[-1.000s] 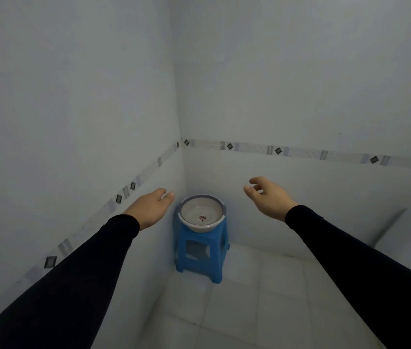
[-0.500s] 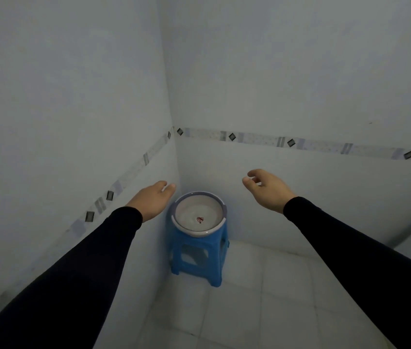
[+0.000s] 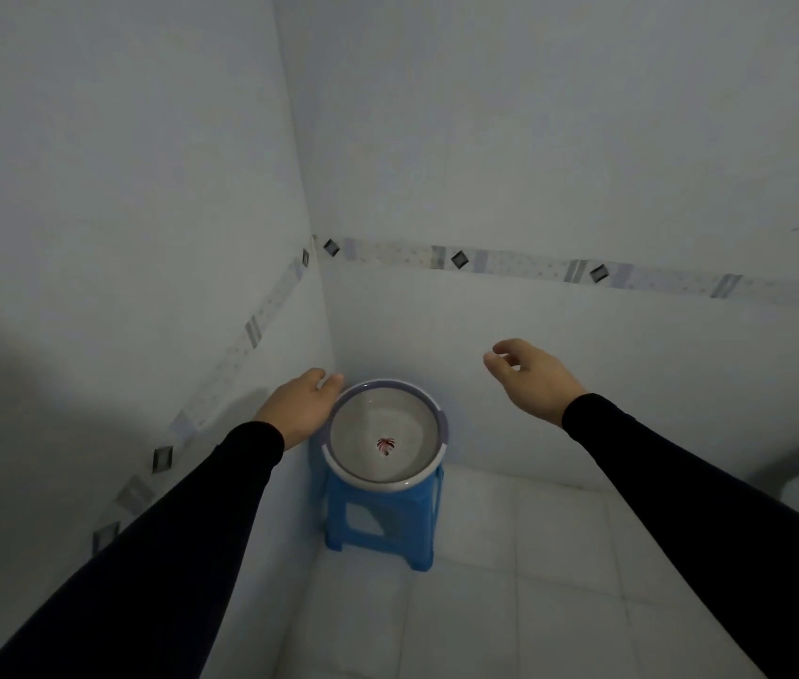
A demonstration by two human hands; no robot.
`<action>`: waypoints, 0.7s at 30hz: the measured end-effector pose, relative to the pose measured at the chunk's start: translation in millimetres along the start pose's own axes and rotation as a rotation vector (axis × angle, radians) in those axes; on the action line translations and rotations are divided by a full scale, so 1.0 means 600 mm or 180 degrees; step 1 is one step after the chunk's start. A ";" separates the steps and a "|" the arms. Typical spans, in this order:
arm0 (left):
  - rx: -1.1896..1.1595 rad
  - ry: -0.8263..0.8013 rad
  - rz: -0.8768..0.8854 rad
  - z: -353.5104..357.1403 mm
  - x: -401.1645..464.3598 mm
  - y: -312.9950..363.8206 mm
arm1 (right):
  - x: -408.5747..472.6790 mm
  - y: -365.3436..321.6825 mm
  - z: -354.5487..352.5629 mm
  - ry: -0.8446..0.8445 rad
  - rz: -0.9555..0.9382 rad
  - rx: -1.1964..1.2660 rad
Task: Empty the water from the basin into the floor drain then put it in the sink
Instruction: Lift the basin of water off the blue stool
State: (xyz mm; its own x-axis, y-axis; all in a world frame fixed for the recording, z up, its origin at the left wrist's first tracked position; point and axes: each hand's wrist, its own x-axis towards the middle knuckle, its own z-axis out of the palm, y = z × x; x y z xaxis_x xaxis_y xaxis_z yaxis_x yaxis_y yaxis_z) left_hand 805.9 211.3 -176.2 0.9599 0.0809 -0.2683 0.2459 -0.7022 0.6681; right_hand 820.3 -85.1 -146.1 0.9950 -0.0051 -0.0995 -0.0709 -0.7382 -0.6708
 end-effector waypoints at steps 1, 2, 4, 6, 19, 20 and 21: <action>-0.0038 0.0016 -0.0056 0.000 0.015 -0.008 | 0.016 0.006 0.006 -0.0020 0.0039 0.0031; -0.0096 0.0019 -0.0137 0.001 0.038 -0.018 | 0.042 0.012 0.018 -0.0093 0.0088 0.0075; -0.0156 0.0021 -0.0272 0.004 0.074 -0.036 | 0.084 0.030 0.038 -0.0193 0.0166 0.0141; -0.0161 0.0018 -0.0403 0.011 0.109 -0.050 | 0.129 0.049 0.060 -0.0290 0.0215 0.0169; 0.0509 -0.0303 -0.1068 0.102 0.343 -0.131 | 0.393 0.183 0.195 -0.0999 0.0373 -0.0266; 0.0562 -0.0355 -0.1078 0.107 0.359 -0.141 | 0.403 0.193 0.208 -0.1015 0.0401 -0.0279; 0.0588 -0.0415 -0.1103 0.112 0.373 -0.150 | 0.412 0.202 0.220 -0.1049 0.0441 -0.0280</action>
State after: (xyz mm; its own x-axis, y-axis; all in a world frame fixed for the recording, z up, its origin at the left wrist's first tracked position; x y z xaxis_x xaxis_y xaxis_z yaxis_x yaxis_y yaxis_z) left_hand 989.6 245.2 -343.2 0.7966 0.2528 -0.5491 0.5119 -0.7653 0.3902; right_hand 1048.5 -87.0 -349.0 0.8995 0.0979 -0.4259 -0.1828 -0.8010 -0.5701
